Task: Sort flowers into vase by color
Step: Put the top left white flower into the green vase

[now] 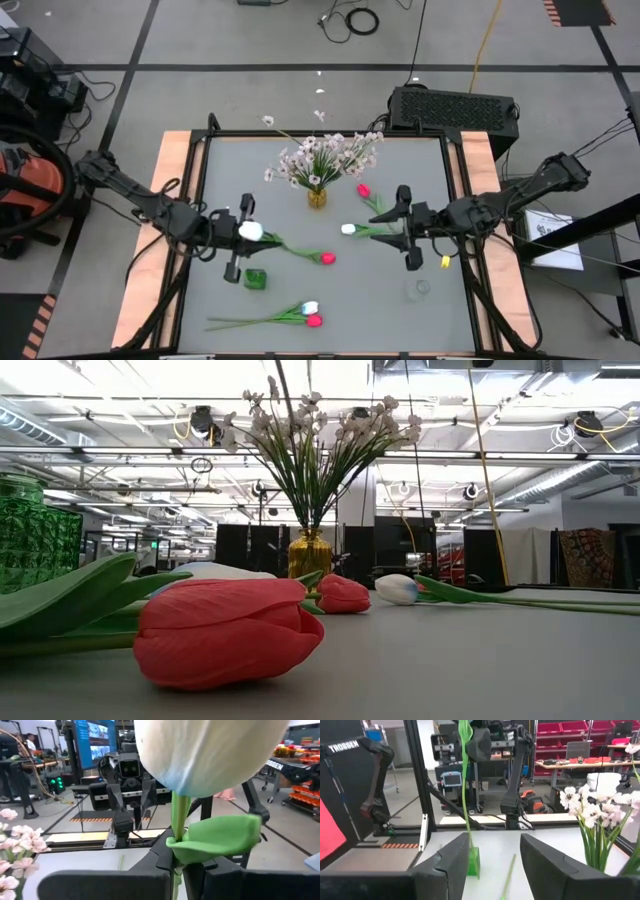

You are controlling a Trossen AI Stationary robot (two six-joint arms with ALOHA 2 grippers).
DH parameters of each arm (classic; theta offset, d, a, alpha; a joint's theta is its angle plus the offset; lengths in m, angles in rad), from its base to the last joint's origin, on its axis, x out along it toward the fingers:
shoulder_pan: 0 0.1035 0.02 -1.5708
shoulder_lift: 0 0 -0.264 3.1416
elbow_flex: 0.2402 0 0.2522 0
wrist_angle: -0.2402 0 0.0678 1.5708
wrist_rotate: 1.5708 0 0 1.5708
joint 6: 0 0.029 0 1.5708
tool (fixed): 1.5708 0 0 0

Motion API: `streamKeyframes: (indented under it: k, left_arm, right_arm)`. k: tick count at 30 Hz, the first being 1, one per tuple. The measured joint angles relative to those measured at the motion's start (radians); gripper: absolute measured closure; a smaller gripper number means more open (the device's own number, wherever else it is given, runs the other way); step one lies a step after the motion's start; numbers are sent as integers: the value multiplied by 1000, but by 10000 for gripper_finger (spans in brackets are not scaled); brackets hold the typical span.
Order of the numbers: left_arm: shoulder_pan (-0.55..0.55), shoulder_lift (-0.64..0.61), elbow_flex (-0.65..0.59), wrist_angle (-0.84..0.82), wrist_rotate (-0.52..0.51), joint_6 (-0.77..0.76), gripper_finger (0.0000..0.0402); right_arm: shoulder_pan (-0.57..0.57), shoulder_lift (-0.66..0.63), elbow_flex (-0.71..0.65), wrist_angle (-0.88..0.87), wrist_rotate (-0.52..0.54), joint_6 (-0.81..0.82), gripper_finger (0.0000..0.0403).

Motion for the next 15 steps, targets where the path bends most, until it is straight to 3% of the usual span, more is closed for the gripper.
streamKeyframes:
  k: [15]
  left_arm:
    - [-22, -15, 0, -13, -61, -44, 379]
  right_arm:
    - [0, -14, 0, -391, -2, 130, 234]
